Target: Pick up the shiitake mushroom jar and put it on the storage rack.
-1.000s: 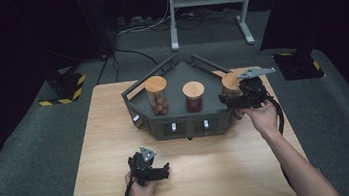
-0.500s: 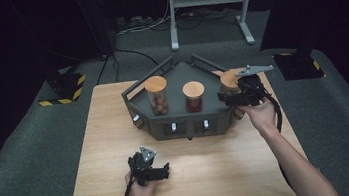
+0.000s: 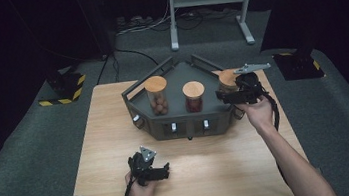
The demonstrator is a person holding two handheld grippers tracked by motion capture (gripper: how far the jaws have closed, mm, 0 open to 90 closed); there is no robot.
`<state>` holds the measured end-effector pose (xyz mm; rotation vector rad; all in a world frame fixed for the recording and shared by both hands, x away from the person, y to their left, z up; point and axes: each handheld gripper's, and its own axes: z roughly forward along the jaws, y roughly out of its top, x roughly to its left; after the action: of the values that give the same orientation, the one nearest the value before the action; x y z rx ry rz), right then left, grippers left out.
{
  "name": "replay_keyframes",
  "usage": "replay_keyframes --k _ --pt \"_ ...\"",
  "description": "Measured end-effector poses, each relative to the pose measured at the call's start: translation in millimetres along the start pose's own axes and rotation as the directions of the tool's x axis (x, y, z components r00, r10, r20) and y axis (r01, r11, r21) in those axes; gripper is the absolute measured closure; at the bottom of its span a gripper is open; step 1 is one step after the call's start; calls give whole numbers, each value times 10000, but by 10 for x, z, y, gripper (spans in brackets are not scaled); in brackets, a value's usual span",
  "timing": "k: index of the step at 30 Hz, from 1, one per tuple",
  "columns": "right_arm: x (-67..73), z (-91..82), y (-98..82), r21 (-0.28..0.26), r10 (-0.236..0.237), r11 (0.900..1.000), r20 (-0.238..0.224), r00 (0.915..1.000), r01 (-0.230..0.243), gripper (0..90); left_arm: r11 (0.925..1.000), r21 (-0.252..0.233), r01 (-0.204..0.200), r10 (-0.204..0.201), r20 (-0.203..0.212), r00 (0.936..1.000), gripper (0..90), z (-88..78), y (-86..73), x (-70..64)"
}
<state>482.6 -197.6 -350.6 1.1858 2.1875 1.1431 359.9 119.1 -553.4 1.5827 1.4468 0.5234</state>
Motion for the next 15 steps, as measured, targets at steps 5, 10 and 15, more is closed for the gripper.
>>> replay_keyframes --k 5,10,15 --pt "-13 37 7 68 63 10000 31 10000 -63 251 10000 39 -53 53 -3 10000 18 -3 0 3" --pt "-23 76 5 132 92 9999 73 9999 -93 251 10000 42 -54 54 -2 10000 18 -3 0 4" --pt "-39 98 14 153 118 9998 127 9998 -120 251 10000 37 -49 49 -2 10000 18 -3 0 3"
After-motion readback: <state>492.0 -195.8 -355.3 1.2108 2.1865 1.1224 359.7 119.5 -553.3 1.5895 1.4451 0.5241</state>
